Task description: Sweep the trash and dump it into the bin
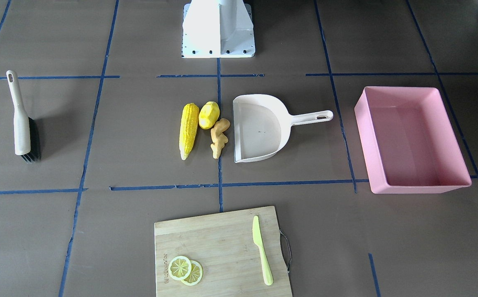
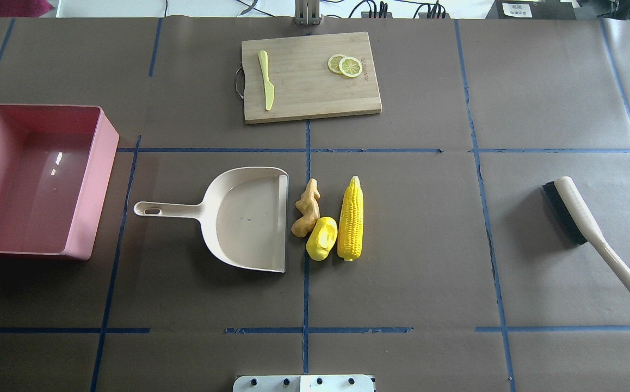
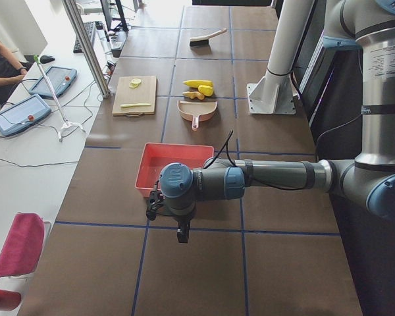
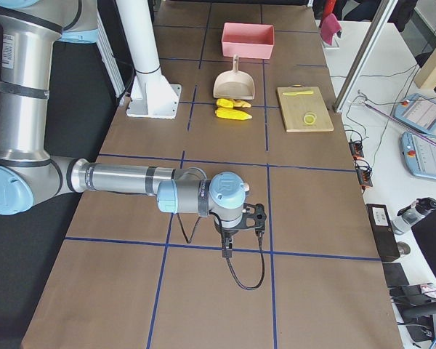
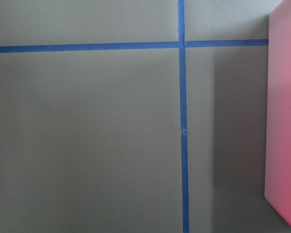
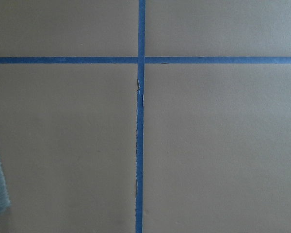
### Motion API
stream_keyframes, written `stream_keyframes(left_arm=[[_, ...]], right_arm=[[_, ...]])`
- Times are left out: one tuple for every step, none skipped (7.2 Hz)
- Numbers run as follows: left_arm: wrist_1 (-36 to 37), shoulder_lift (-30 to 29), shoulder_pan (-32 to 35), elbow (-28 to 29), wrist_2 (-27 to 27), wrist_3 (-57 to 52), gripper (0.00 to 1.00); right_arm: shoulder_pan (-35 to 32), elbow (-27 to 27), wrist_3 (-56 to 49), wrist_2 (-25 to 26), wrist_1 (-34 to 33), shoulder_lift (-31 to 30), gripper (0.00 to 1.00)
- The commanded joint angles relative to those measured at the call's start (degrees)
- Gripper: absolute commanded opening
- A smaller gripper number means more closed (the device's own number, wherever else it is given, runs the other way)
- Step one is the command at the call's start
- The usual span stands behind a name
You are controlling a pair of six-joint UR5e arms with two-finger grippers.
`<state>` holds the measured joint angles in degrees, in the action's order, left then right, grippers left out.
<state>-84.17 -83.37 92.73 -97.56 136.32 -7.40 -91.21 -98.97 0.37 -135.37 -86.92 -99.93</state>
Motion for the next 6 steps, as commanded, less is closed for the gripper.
stream_keyframes(left_arm=[[-0.29, -0.21, 0.0, -0.69, 0.0, -0.24, 1.0], [-0.55, -0.48, -0.26, -1.22, 0.09, -0.24, 1.0], [-2.82, -1.96, -0.35, -1.31, 0.18, 0.02, 1.0], [-5.97, -2.32, -0.44, -1.4, 0.09, -0.07, 1.0], [-8.18, -4.59, -0.61, -1.84, 0.0, -0.07, 1.0], [-8.2, -6.35, -2.44, -2.36, -0.09, -0.16, 1.0]], right_arm=[[-0.02, 0.0, 0.15, 0.02, -0.27, 0.17, 1.0], [-0.02, 0.0, 0.07, -0.07, 0.08, 0.18, 1.0], [0.07, -0.26, 0.15, -0.07, 0.08, 0.35, 1.0], [0.07, -0.43, 0.15, -0.15, 0.08, 0.44, 1.0], [0.07, -0.61, 0.15, -0.5, -0.09, 0.53, 1.0], [0.15, -0.79, 0.68, -1.81, -0.27, 0.79, 1.0]])
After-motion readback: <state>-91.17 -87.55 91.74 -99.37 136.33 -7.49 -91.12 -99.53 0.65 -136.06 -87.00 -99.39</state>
